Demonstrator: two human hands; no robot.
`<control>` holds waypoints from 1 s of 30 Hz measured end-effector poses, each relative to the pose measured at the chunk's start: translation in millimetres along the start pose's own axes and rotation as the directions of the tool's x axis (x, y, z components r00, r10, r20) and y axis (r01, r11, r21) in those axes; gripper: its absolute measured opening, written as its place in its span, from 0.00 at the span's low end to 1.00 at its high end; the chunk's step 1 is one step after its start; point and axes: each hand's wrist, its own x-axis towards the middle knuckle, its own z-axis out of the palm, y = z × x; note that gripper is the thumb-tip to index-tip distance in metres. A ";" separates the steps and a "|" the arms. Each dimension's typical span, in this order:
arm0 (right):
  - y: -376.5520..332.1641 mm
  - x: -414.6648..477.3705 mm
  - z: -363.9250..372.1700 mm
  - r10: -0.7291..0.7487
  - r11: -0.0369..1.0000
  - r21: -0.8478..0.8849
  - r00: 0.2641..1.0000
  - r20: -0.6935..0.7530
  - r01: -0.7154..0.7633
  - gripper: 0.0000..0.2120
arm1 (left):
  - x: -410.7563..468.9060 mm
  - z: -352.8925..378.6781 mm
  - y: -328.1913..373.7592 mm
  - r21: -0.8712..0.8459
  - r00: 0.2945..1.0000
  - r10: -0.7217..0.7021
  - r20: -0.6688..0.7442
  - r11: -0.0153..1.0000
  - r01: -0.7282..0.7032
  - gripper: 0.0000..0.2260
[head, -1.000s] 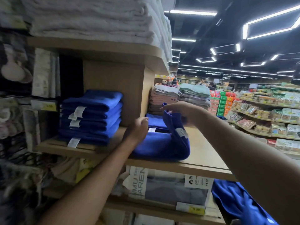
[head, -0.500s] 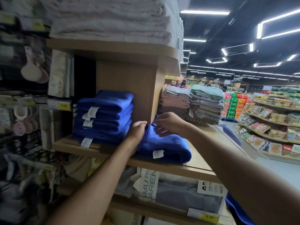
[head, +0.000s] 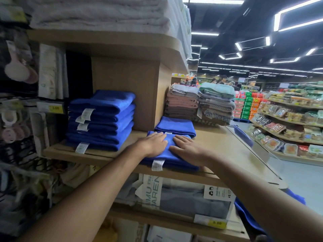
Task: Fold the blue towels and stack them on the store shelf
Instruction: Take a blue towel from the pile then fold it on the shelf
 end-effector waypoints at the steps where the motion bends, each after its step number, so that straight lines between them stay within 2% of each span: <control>1: 0.7 0.6 1.1 -0.004 1.000 -0.020 1.000 -0.012 0.003 0.33 | -0.1 0.2 0.9 0.002 1.000 -0.003 0.004 1.000 0.003 0.25; 3: 1.5 1.8 2.6 -0.023 1.000 -0.004 0.999 -0.042 0.022 0.33 | -2.4 0.6 2.9 -0.007 1.000 -0.012 0.003 1.000 0.012 0.25; 5: 4.4 0.9 6.8 0.000 0.992 0.123 0.991 -0.135 0.016 0.34 | -4.3 0.2 2.7 -0.025 1.000 -0.015 0.005 1.000 0.015 0.25; 7: 12.8 -2.8 9.5 0.182 0.959 0.259 0.949 -0.258 -0.114 0.36 | -6.8 -0.4 3.5 -0.038 1.000 -0.022 -0.001 0.999 0.021 0.25; 8: 17.6 -5.6 8.1 0.285 0.939 0.274 0.918 -0.274 -0.209 0.40 | -7.9 -0.8 4.3 -0.045 1.000 -0.025 -0.009 0.999 0.024 0.25; 10: 25.6 -11.5 4.2 0.402 0.894 0.296 0.893 -0.201 -0.336 0.43 | -10.2 -2.1 5.4 -0.065 1.000 -0.021 -0.022 0.998 0.019 0.25; 12: 25.4 -15.8 -0.4 0.386 0.870 0.386 0.911 -0.145 -0.307 0.40 | -13.5 -2.8 6.5 -0.079 0.998 -0.008 -0.055 0.997 0.004 0.25; 15: 23.9 -15.8 0.3 0.317 0.819 0.546 0.933 -0.170 -0.179 0.32 | -15.8 -2.9 7.0 -0.111 0.993 0.013 -0.117 0.993 -0.026 0.24; 18: 17.7 -14.4 2.7 0.319 0.651 0.759 0.915 -0.247 -0.022 0.16 | -15.0 -1.4 4.5 -0.263 0.977 -0.015 -0.212 0.964 -0.043 0.28; 19: 14.4 -14.4 2.2 0.310 0.604 0.796 0.910 -0.276 0.035 0.15 | -15.4 -2.8 2.6 -0.383 0.966 -0.066 -0.248 0.923 -0.036 0.32; 21: 11.3 -12.0 0.8 0.290 0.489 0.861 0.904 -0.315 0.144 0.16 | -15.9 -8.0 -0.9 -0.657 0.923 -0.239 -0.302 0.754 -0.020 0.41; 23: 12.0 -10.8 -6.9 0.271 0.411 0.878 0.887 -0.374 0.245 0.18 | -16.9 -12.3 -3.1 -0.853 0.878 -0.409 -0.250 0.521 0.000 0.44; 24: 13.7 -10.3 -13.9 0.256 0.398 0.867 0.871 -0.420 0.301 0.19 | -16.5 -13.3 -5.6 -0.936 0.883 -0.439 -0.168 0.351 -0.004 0.43; 25: 16.7 -9.7 -22.3 0.243 0.383 0.855 0.855 -0.459 0.350 0.19 | -16.9 -16.8 -7.8 -0.990 0.913 -0.404 -0.057 0.144 0.003 0.38; 26: 20.1 -8.9 -31.2 0.236 0.373 0.843 0.839 -0.490 0.387 0.20 | -18.5 -21.4 -9.2 -0.997 0.953 -0.294 0.068 -0.054 0.055 0.32; 27: 24.0 -7.2 -40.4 0.236 0.371 0.833 0.826 -0.511 0.410 0.21 | -22.4 -26.0 -10.3 -0.979 0.973 -0.171 0.156 -0.156 0.129 0.27; 28: 28.8 -4.1 -48.0 0.237 0.377 0.823 0.815 -0.529 0.425 0.21 | -23.8 -28.8 -11.8 -0.969 0.979 -0.056 0.198 -0.159 0.187 0.25; 30: 41.2 7.0 -58.9 0.248 0.380 0.814 0.799 -0.548 0.440 0.20 | -19.5 -32.4 -13.2 -0.977 0.977 0.061 0.204 -0.043 0.207 0.28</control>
